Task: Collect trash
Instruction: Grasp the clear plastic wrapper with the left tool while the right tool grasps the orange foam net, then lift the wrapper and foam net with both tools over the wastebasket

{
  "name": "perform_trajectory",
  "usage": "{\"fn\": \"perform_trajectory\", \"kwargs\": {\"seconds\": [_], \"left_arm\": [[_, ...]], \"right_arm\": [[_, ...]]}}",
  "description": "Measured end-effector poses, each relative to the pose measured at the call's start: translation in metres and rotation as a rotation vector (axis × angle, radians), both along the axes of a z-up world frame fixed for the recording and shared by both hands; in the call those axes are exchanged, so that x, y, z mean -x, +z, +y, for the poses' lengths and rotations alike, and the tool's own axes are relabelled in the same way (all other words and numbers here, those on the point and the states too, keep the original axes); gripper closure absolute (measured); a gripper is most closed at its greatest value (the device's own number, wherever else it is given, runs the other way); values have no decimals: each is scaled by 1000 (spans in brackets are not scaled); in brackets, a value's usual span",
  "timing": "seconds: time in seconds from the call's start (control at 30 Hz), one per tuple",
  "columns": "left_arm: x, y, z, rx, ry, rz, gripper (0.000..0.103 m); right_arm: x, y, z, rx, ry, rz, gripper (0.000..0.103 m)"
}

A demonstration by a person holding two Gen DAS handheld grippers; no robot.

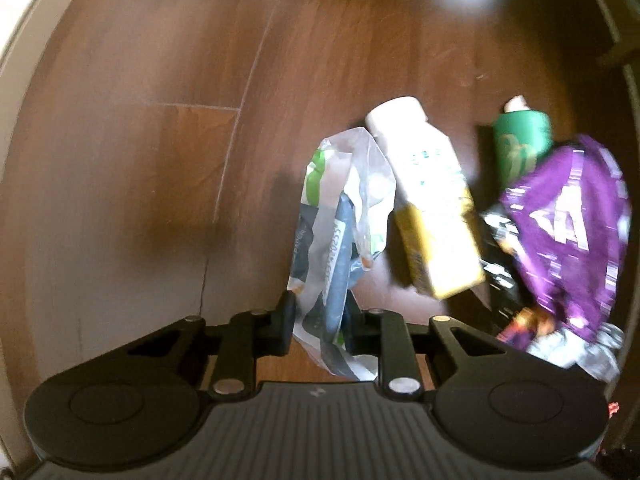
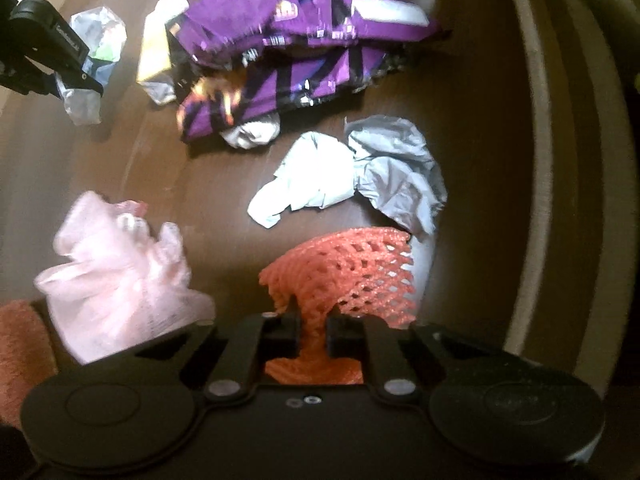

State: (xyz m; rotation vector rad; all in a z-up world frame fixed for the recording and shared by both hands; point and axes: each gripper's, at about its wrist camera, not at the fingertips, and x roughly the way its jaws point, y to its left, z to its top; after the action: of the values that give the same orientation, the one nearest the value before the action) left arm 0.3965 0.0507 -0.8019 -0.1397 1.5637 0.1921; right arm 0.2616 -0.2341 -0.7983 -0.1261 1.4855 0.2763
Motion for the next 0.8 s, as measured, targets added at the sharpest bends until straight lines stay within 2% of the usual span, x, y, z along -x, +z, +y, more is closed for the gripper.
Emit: {"fn": "perform_trajectory", "kwargs": {"seconds": [0.1, 0.2, 0.37, 0.57, 0.8], "left_arm": [[6, 40, -3, 13, -3, -18, 80], [14, 93, -11, 18, -9, -41, 80], [22, 195, -25, 26, -25, -80, 80], [22, 315, -42, 25, -39, -135, 80], [16, 426, -60, 44, -58, -207, 80]], "right_arm": [[2, 35, -3, -22, -44, -15, 93], [-2, 80, -9, -50, -81, -38, 93], [-13, 174, -13, -115, -128, -103, 93], [-32, 301, -20, -179, -140, -215, 93], [-45, 422, -26, -211, -108, -294, 93]]}}
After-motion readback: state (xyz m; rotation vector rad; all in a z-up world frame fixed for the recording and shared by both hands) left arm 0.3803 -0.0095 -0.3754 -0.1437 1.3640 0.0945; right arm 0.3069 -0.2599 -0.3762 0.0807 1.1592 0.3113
